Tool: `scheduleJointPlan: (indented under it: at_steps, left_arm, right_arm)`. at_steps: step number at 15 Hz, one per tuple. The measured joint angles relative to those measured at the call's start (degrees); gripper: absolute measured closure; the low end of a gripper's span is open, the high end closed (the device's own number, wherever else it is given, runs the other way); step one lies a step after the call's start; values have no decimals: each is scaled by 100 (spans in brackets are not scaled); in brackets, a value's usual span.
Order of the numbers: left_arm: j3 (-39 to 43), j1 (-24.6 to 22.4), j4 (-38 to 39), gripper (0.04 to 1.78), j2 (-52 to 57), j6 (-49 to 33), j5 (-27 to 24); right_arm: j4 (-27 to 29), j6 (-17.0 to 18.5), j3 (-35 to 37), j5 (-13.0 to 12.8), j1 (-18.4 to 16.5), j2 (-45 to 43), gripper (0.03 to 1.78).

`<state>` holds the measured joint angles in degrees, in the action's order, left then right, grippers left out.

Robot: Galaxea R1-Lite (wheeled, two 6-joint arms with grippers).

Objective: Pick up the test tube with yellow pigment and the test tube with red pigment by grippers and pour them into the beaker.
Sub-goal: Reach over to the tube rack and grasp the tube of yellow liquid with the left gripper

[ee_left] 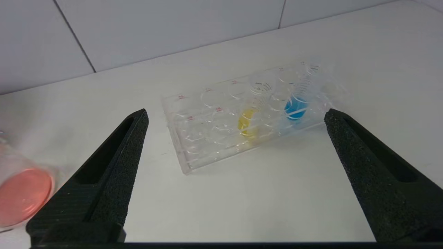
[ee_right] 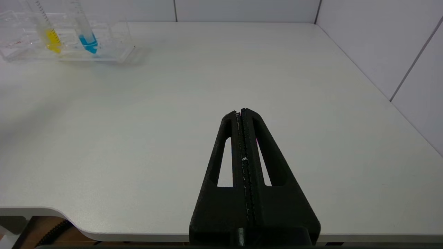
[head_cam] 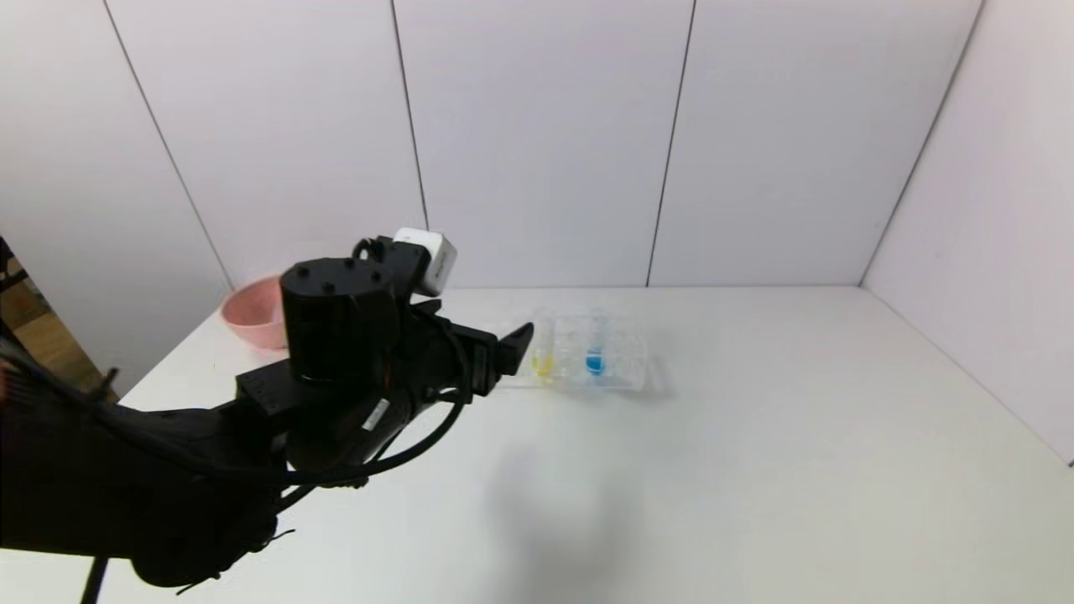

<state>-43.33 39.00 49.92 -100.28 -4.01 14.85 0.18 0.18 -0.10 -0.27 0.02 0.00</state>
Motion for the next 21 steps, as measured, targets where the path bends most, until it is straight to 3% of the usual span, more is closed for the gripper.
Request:
scheduleJointPlan:
  at_steps: [7,14,21]
  left_arm:
    - [-413,107,1932,4,-1976,171,30]
    - [-1346,-6,1854,4,-2776,178,278]
    - [-1762,-113,1857,4,-3051,132,293]
  right_arm:
    - [0,0,0,0,0,0,170]
    - [0,0,0,0,0,0,170]
    - [0,0,0,0,0,0,170]
